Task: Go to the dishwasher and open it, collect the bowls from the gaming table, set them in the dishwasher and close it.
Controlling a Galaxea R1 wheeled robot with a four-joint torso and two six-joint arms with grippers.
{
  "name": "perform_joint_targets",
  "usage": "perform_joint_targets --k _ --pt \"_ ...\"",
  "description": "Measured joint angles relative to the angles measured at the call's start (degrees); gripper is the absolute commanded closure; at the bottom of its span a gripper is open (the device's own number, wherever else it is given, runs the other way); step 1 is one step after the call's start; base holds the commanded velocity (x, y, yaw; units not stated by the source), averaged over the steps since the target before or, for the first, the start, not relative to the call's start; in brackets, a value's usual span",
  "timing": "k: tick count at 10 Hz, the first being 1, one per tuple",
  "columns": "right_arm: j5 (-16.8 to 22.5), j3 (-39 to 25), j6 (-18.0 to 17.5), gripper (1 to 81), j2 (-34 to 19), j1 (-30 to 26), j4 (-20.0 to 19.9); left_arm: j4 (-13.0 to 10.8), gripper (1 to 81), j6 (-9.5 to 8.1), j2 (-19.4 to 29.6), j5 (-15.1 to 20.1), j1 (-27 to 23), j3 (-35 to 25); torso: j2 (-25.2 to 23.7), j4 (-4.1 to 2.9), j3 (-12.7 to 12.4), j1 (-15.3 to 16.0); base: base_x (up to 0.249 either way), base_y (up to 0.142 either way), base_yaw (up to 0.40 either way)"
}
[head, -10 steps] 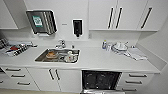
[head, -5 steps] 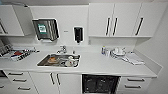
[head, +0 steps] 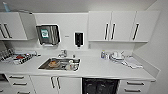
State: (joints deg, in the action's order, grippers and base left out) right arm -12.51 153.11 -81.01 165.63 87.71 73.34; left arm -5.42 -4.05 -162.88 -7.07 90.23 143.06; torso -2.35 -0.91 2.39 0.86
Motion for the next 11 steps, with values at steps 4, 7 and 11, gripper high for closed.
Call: perform_joint_targets --k 4,7,11 --pt "0.1 0.1 0.0 1.0 0.3 -0.3 -0.1 0.0 1.0 -0.02 -0.8 0.1 -0.3 0.5 -0.1 0.0 0.1 -0.1 0.0 0.0 0.0" --pt "0.5 0.1 0.0 1.0 2.3 -0.2 0.0 0.0 1.0 -0.05 -2.7 0.1 -0.3 4.2 0.0 0.0 0.1 -0.1 0.0 0.0 0.0" --pt "0.7 3.7 0.0 1.0 4.7 0.8 0.0 0.0 1.0 -0.2 -5.9 0.0 -0.3 9.3 0.0 0.0 0.1 -0.1 0.0 0.0 0.0"
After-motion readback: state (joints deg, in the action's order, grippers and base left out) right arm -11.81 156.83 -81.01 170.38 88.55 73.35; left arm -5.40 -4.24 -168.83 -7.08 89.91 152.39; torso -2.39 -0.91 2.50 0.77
